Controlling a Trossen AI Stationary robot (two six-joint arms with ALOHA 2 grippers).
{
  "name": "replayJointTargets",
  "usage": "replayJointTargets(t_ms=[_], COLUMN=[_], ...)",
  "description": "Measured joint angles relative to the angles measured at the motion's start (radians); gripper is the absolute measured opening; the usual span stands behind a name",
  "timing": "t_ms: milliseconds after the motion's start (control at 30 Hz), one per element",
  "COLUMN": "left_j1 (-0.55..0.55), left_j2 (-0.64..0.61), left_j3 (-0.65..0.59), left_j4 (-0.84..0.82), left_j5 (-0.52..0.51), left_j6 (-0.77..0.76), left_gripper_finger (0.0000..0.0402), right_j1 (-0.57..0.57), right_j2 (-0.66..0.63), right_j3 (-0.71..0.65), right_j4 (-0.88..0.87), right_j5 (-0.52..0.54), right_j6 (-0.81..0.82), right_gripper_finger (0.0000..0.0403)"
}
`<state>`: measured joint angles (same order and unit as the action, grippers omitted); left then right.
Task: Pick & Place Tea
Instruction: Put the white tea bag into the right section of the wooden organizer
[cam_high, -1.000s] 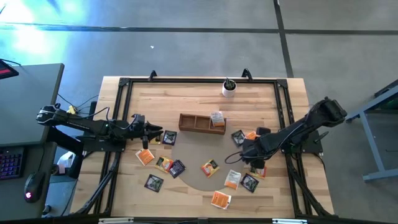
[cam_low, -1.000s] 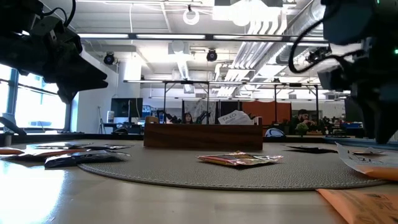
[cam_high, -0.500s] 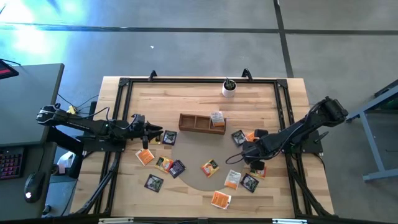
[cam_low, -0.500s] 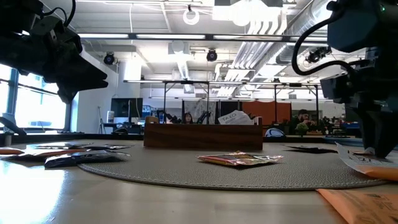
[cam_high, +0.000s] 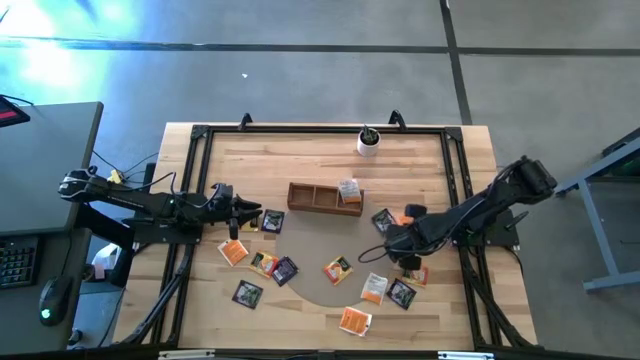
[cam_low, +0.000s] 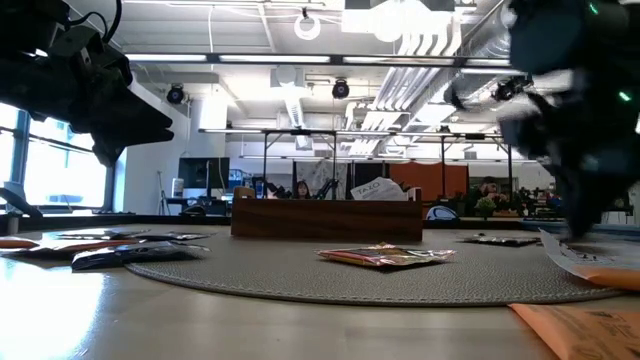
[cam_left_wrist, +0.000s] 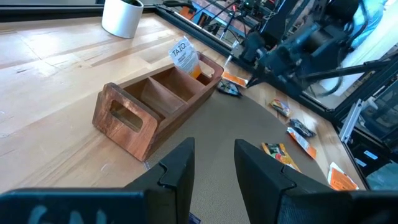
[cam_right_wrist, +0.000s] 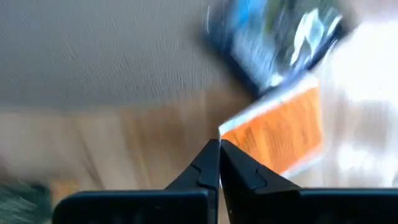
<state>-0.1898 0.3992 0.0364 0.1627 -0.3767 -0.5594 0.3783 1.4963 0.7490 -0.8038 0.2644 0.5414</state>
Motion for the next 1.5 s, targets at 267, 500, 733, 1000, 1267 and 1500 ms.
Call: replayJointTargets(t_ms=[267,500,733,1000,1267,1500], left_j1=[0.000,0.000,0.000,0.000,0.000,0.000], left_j2=[0.000,0.000,0.000,0.000,0.000,0.000], left_j3=[0.000,0.000,0.000,0.000,0.000,0.000], left_j4=[0.002,0.003,0.002,0.001,0.000,0.000], left_j5=[-0.001,-0.001,-0.002,-0.004,-0.004,-0.003], left_j6=[0.000,0.000,0.001,0.005,0.005,0.005], left_gripper_finger=[0.0112,0.0112,0.0112,0.0112,0.0112,0.0112], right_j1=[-0.008,-0.118,-0.288,-0.413,-0.472,-0.508], right_j2=[-0.001,-0.003,-0.003,-0.003,-0.003,-0.003], right_j3=[0.270,0.365,0.365,0.365,0.365,0.365], right_j4=[0.040,0.233,0.263,0.218,0.129,0.135], right_j5=[0.142,0.102,-0.034,-0.196,-0.194,-0.203], right_j6=[-0.167,-0.461,-0.585,-0.609,-0.628,-0.677], right_gripper_finger=[0.0003,0.0002,0.0001,0.0001,0.0001,0.0005])
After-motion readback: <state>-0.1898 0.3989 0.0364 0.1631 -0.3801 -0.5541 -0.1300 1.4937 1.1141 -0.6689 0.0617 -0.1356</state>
